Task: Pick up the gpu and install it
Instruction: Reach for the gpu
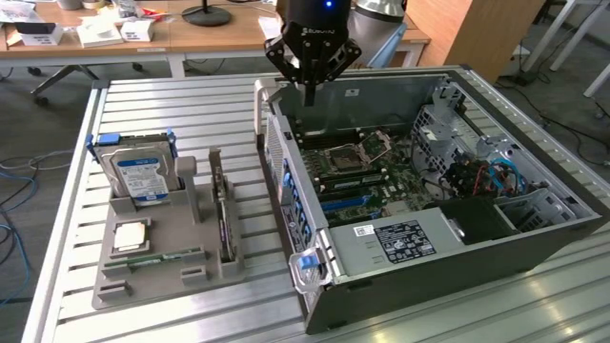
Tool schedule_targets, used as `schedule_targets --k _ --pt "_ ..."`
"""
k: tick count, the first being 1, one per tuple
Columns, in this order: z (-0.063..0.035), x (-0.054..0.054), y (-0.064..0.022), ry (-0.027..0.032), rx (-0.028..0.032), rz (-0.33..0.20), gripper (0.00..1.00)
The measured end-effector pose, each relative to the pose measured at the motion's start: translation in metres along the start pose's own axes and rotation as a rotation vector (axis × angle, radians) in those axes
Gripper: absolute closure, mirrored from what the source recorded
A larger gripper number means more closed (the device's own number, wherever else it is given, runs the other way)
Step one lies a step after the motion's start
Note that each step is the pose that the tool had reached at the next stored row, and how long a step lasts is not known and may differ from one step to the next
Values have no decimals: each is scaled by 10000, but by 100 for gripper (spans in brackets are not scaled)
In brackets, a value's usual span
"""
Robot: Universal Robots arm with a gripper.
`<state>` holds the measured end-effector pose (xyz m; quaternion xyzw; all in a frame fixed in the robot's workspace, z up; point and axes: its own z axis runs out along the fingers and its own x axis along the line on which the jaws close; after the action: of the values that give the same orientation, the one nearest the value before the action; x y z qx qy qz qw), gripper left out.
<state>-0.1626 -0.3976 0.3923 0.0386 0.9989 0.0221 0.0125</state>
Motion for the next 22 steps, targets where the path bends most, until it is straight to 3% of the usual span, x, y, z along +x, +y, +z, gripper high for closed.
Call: schedule_targets --k 22 --pt "17 758 13 -4 2 97 89"
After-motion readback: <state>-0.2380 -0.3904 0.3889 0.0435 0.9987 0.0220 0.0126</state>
